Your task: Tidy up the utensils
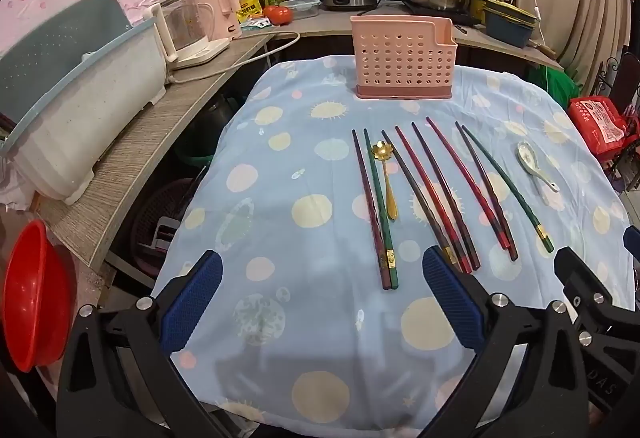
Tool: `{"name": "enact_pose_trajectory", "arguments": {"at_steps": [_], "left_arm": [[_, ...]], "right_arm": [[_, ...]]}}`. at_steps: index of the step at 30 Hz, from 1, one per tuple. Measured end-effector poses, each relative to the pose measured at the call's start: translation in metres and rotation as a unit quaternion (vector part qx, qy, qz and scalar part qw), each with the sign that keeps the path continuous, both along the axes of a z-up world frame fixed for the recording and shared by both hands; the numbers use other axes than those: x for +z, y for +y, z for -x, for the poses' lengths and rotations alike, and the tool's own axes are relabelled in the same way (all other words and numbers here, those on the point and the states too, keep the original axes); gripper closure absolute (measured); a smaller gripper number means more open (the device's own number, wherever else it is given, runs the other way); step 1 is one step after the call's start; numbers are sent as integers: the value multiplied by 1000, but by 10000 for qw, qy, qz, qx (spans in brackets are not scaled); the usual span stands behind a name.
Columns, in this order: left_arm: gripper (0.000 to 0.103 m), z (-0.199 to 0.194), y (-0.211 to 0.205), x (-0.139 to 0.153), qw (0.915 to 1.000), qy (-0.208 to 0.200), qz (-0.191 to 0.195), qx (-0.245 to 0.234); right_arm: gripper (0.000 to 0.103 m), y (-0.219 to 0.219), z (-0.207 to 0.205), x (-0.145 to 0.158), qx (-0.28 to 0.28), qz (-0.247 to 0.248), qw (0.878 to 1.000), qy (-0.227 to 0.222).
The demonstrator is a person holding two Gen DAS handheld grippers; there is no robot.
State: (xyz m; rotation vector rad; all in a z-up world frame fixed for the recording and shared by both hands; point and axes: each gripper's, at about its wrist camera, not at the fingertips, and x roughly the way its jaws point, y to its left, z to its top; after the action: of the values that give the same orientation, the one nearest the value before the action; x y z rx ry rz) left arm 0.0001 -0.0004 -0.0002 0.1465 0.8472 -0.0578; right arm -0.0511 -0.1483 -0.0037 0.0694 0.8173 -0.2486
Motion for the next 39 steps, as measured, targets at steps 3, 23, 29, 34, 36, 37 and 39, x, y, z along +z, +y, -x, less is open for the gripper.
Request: {"name": "enact_pose_trajectory", "arguments": {"at_steps": [3,23,29,34,36,37,39], "left_arm": [[7,3,2,2,9999,-114,18,51],[7,6,-2,13,9998,-145,-113,69],[7,7,0,17,9997,-207,-92,116],[7,6,1,17,9998,-196,-11,95],[7,5,1,16,9998,-190,-19,83],[7,5,1,16,9998,-185,2,70],[7,5,2,16,9998,-170,10,70]], "right_arm": [[7,-1,0,0,11,-82,10000,13],[7,0,3,12,32,-97,9998,-182],[7,0,5,14,33,-107,9997,-198],[7,0,5,13,26,-106,9997,-201],[7,0,5,14,24,-108,9997,-201],[7,0,5,14,22,-108,9997,-202],[7,0,5,14,21,-103,9997,-206]]}}
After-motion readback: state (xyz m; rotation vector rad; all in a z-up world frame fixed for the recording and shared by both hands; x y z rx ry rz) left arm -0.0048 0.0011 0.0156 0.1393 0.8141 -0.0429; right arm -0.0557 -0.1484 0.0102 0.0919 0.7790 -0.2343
